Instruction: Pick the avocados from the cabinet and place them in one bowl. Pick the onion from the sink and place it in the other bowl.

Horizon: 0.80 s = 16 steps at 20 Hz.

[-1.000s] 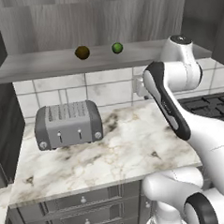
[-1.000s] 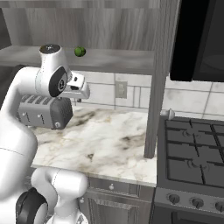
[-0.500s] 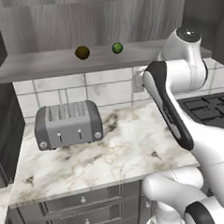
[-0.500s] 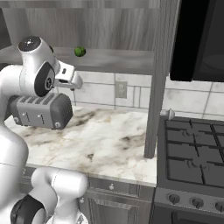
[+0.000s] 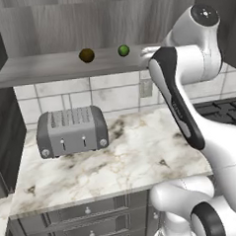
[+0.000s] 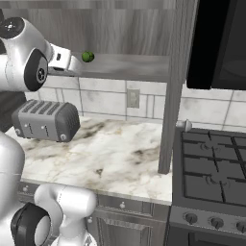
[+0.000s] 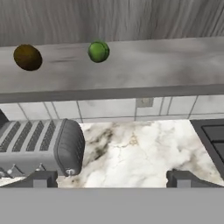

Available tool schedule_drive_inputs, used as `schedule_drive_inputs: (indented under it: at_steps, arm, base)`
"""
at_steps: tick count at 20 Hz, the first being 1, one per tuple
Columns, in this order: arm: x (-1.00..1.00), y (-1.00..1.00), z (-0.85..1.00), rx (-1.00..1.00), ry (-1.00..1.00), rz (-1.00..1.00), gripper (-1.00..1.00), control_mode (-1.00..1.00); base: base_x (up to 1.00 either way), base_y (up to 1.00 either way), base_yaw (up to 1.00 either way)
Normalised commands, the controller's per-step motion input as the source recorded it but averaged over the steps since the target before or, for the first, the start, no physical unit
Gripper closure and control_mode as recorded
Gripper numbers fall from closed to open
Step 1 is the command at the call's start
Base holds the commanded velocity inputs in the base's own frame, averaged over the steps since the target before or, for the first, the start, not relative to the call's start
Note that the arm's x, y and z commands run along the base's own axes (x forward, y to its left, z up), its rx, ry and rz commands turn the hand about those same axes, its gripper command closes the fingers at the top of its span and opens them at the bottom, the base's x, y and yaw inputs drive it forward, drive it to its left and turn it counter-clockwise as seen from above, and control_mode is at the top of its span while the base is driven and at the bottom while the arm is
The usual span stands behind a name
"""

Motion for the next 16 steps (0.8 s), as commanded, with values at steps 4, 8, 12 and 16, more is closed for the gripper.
schedule_drive_inputs:
  at_steps: [4, 8, 12, 16]
  arm:
    - [0.23, 0.2, 0.09, 0.0, -0.15, 0.04, -1.0, -1.0]
    - [0.29, 0.0, -0.15, 0.0, -0.3, 0.05, -1.0, -1.0]
    - [0.24, 0.0, -0.1, 0.0, -0.24, 0.03, -1.0, -1.0]
    - [0.23, 0.01, 0.02, -0.01, 0.04, 0.0, -1.0, -1.0]
  base:
    - [0.0, 0.0, 0.0]
    - [0.0, 0.0, 0.0]
    - [0.0, 0.0, 0.0]
    - [0.0, 0.0, 0.0]
